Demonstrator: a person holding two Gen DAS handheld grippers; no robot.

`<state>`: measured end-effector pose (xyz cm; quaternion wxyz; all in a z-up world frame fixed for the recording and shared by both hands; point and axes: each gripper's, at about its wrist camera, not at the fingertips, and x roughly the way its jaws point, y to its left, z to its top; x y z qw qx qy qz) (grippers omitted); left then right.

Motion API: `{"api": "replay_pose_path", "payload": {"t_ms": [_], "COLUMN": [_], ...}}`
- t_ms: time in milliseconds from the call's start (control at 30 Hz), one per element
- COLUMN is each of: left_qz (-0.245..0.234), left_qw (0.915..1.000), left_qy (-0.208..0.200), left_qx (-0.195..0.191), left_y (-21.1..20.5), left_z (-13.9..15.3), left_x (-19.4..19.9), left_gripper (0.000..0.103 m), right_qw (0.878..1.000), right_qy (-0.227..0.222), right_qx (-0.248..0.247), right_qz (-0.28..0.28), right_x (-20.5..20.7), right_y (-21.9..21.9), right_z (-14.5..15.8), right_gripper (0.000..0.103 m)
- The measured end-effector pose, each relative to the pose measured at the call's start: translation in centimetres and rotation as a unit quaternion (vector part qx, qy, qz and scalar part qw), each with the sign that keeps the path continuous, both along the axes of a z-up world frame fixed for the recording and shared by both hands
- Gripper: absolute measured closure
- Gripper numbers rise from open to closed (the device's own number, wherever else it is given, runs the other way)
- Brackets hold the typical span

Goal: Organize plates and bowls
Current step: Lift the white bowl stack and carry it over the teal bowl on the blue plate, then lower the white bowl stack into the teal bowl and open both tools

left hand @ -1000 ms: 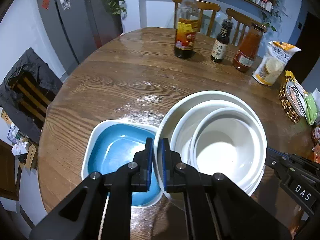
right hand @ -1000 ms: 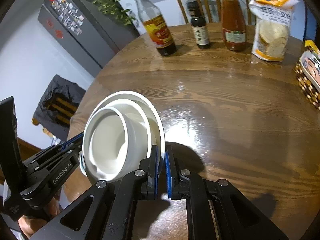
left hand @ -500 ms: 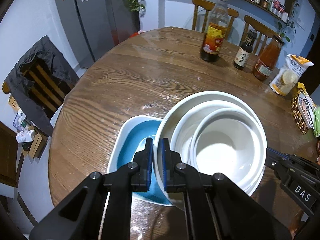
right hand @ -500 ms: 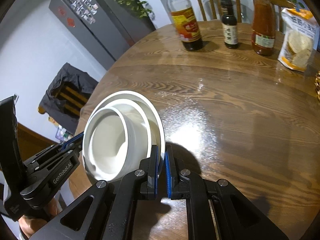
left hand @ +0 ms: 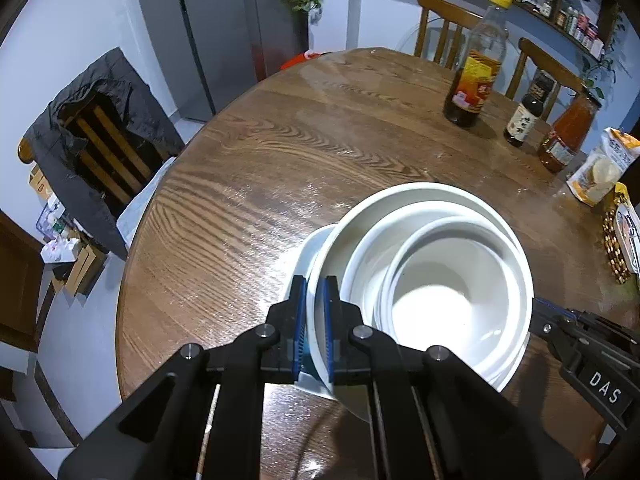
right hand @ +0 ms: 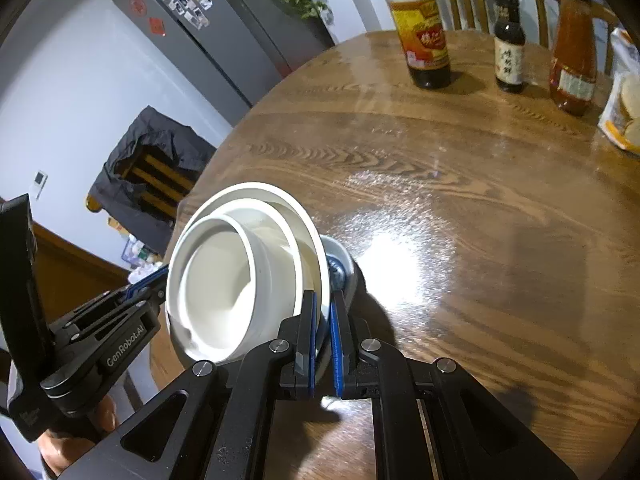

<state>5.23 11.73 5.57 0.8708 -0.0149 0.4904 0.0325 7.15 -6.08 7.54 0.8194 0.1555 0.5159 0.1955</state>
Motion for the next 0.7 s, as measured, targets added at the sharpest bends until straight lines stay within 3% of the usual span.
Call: {"api": "replay_pose_path", "payload": {"t_ms": [467,700], "left_qz": [0.008,-0.001], "left_qw": [0.9988,0.9989], "left_qy": [0.048,0.046], "left_qx": [0.003,0.006], "left_y": [1.9,1.6], "left_z": [-2.6,-2.7], "left_x": [2.0,3.0], "left_gripper": [0.099,0.099], "right_qw": [0.998,0.998], "right_qy": [0.061,0.064], "right_qx": [0.013,0.017], "right_qz": [-0.002,-0.017], "right_x": [1.8,2.8], "right_y": [1.8,1.4], "right_z": [-3.2,-3.2], "right_gripper": [0.092,0.092]}}
